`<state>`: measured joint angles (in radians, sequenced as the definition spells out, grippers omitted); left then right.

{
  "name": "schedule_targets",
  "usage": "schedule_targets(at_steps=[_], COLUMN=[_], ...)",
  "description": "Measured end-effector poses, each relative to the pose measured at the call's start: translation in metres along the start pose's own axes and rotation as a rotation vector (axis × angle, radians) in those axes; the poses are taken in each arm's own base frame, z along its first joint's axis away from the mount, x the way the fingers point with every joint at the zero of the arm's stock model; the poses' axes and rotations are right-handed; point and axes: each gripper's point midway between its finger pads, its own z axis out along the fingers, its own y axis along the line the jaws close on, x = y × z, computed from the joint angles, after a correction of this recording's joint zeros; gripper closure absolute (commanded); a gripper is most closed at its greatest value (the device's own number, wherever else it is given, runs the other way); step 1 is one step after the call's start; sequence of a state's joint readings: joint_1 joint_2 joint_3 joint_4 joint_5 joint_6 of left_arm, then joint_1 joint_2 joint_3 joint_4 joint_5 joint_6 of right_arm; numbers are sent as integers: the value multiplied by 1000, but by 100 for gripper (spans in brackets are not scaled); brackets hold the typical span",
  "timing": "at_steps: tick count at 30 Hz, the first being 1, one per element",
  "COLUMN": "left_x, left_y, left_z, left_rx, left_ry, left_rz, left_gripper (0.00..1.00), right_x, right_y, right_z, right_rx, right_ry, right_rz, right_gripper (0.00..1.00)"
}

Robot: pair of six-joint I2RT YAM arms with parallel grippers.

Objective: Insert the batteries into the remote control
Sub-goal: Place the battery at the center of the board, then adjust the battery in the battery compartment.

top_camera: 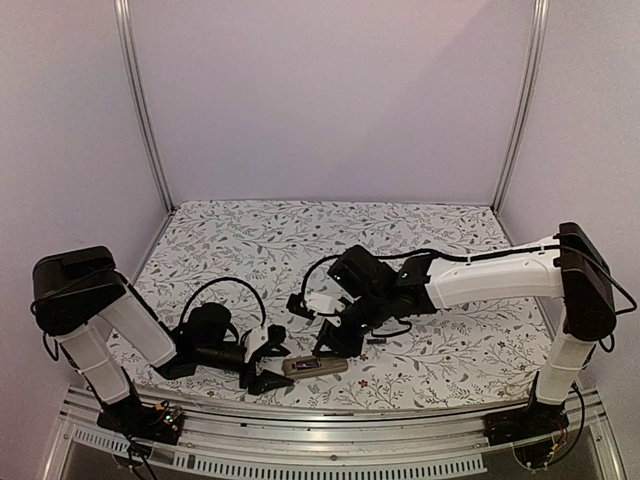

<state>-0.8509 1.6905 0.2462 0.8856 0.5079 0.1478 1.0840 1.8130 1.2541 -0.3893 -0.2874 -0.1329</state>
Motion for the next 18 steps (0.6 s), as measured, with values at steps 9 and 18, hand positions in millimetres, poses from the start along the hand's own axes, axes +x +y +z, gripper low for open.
schedule_targets(at_steps=[9,18], left_x=[7,7], left_y=[-4,-4], left_z=[9,11], left_rx=[31,36], left_ry=[15,11], left_rz=[47,123], left_gripper=[37,50], right_x=[-8,11], right_y=[4,26], right_z=[8,38], right_rx=[-27,-130], right_ry=[-56,-12], right_rz=[-272,-370], right_gripper=[83,64])
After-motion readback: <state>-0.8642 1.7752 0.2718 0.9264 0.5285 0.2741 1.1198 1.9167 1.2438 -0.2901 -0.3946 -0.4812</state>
